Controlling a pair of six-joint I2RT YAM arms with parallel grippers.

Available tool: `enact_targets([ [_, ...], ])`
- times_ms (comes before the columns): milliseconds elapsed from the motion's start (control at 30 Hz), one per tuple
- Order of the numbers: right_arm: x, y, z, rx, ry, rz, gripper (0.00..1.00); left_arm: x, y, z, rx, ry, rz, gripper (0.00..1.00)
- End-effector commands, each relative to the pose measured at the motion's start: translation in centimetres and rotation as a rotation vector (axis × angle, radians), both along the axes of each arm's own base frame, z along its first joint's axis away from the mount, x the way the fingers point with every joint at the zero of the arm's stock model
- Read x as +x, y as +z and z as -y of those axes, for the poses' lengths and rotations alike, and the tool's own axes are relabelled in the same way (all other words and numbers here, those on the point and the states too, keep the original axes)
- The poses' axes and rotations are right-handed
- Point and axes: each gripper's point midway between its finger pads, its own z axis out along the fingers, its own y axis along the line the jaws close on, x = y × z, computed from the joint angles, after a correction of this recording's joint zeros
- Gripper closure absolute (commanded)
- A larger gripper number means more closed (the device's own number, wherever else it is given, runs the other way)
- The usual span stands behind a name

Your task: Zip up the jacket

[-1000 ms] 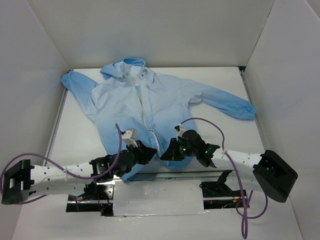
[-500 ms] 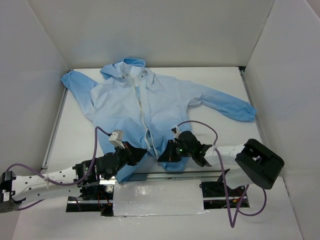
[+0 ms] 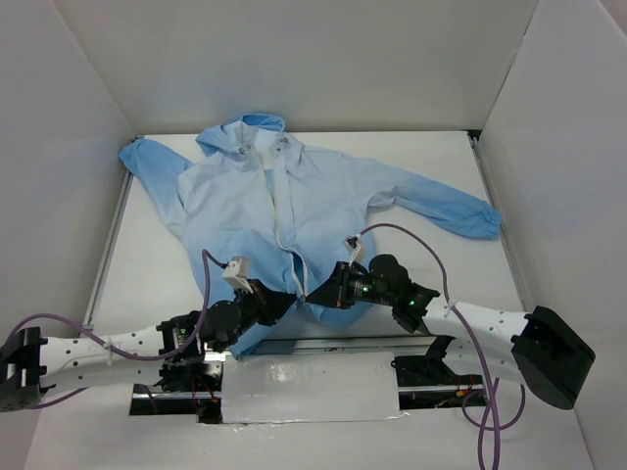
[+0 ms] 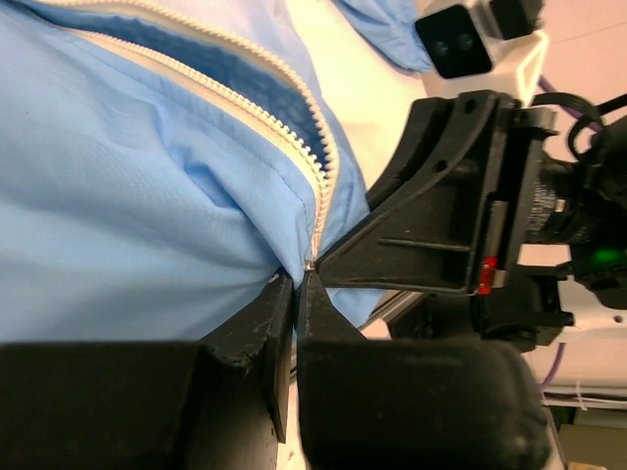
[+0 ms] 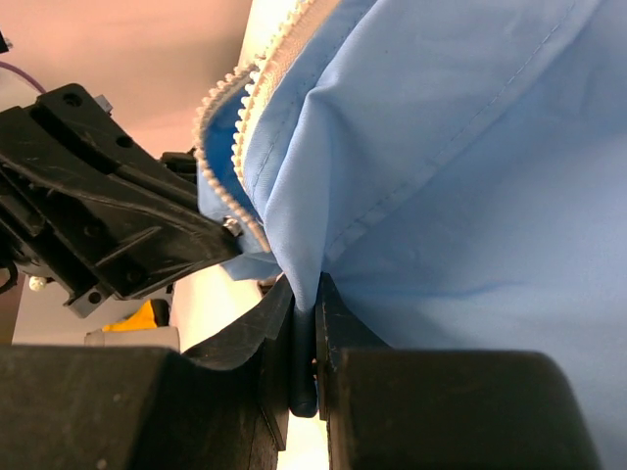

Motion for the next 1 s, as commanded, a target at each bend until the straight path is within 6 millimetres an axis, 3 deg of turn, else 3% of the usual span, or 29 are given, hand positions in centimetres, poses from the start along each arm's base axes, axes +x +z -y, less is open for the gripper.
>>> enact_targets([
  [0, 0.2, 1.5, -0.7, 0.045, 0.017, 0.05, 1.0, -0.1, 3.8, 1.1, -0.147, -0.028, 0.062, 1.0],
  [67, -0.2, 1.1, -0.5, 0.055, 0.03, 0.056, 1.0, -0.1, 3.9, 0.8, -0.157, -0.026, 0.068, 1.0],
  [300, -1.7, 3.2, -0.5, 0.173, 0.113, 0.176, 1.0, -0.2, 3.4, 0.0, -0.165, -0.013, 0.063, 1.0],
  [467, -2.7, 3.6, -0.1, 0.189, 0.177, 0.259, 1.0, -0.5, 3.4, 0.3, -0.181, -0.036, 0.066, 1.0],
  [967, -1.8, 4.0, 1.1, 0.272, 0.197, 0.258, 1.0, -1.3, 3.6, 0.5, -0.239, -0.085, 0.092, 1.0],
])
